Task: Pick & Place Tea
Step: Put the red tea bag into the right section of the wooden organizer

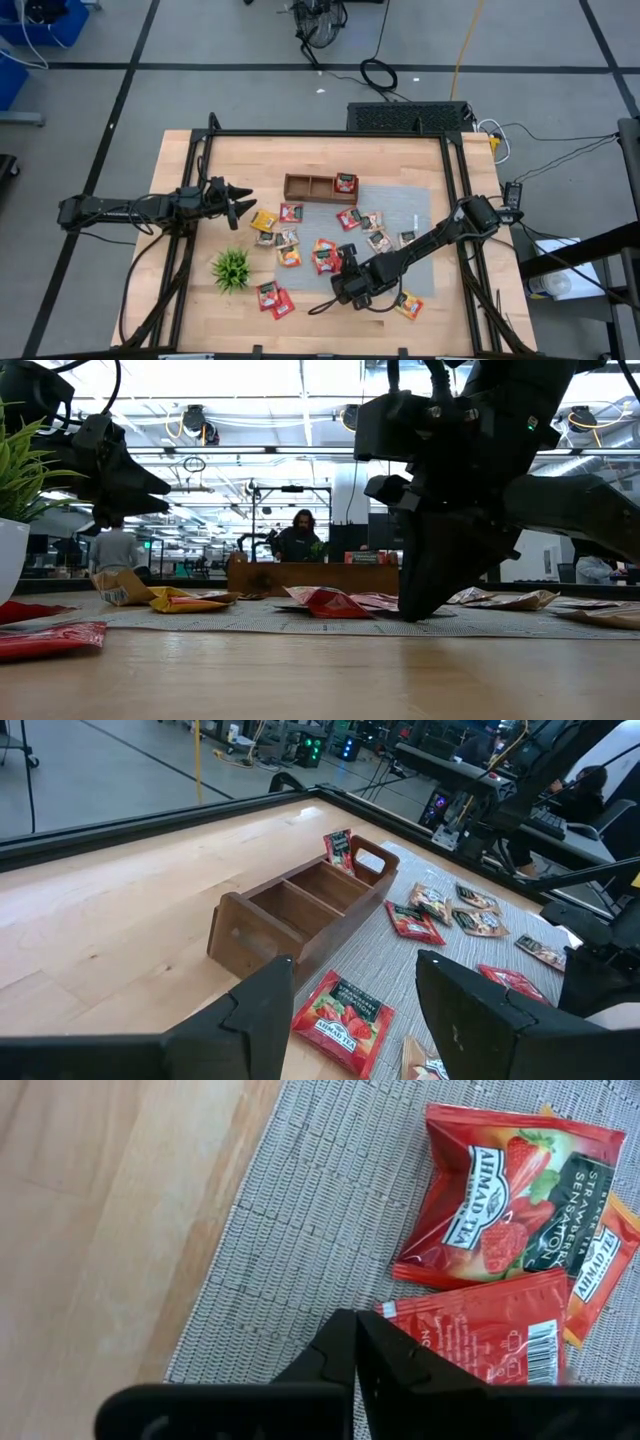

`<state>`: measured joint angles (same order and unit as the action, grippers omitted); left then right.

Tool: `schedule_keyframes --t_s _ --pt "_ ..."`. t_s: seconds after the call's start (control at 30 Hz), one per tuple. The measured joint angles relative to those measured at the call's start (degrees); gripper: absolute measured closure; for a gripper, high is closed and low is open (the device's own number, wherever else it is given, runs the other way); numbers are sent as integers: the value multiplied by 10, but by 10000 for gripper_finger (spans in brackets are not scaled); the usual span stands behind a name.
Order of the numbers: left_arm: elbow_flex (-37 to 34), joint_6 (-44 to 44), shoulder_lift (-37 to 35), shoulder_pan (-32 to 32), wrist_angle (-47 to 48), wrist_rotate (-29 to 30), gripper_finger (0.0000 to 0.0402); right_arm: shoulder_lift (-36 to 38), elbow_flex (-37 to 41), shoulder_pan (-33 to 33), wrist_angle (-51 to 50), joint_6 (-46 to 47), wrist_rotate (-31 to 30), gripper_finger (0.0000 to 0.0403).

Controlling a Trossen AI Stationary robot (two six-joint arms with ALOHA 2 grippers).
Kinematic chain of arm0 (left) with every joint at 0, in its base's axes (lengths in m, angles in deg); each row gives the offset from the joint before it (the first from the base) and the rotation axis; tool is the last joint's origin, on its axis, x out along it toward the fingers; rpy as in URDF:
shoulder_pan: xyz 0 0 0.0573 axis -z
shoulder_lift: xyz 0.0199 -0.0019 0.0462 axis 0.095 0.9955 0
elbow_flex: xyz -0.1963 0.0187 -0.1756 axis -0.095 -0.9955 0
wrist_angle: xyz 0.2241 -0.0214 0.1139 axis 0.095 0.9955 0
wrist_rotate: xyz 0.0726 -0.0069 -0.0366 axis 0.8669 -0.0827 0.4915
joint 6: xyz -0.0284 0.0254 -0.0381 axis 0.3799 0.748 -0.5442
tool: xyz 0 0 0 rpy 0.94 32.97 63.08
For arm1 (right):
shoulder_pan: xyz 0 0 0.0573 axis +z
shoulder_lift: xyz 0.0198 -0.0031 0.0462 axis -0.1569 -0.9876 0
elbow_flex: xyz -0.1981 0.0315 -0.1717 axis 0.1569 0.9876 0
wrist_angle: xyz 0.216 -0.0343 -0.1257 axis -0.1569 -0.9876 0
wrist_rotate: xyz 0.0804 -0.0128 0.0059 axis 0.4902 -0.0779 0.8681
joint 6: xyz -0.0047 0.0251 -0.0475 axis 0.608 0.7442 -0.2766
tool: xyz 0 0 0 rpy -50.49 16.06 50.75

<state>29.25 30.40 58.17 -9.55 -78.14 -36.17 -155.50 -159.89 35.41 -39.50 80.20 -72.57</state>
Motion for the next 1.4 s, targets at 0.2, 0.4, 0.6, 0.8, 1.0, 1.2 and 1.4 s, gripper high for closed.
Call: schedule_keyframes --t_s 0.2,0.4,0.6,0.8,1.0,1.2,1.4 --pt "0 0 0 0 0 0 190 11 -2 1 -19 68 1 397" --pt "0 0 0 0 0 0 190 30 -2 1 -27 156 2 372" --pt "0 0 0 0 0 0 190 50 -2 1 -37 186 2 332" --pt "0 0 0 0 0 0 190 68 -3 0 -35 317 -29 292" --pt "0 0 0 0 0 0 190 76 -3 -6 -35 517 -59 255" --pt "0 0 0 0 0 0 190 76 -3 -15 -36 695 -60 220" --pt "0 0 0 0 0 0 190 76 -16 -28 -75 784 -51 192"
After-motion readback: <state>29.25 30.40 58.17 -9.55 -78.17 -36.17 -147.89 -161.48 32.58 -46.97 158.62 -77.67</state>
